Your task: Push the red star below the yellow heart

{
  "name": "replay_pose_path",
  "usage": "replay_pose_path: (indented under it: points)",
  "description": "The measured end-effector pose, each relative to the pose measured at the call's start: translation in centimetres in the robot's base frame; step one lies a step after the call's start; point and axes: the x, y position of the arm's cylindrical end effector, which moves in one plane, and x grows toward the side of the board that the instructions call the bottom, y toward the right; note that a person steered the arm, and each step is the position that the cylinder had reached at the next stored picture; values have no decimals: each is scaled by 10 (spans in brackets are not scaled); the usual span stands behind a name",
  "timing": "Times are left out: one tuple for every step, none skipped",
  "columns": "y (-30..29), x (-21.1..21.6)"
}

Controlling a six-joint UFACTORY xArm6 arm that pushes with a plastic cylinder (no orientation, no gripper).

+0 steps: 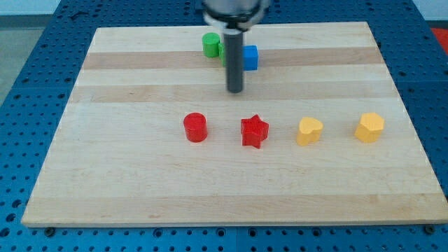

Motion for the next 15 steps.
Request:
replay_pose_path:
  points:
    - [16,-18]
    - [2,-25]
    - [-1,-46]
    - [-1,-52]
    - [-7,-39]
    - [-27,-5]
    - [-44,16]
    - [-45,16]
    - [-57,17]
    - [-99,18]
    - [-125,56]
    - [-132,105]
    - [-103,109]
    - [-61,110]
    - [-25,110]
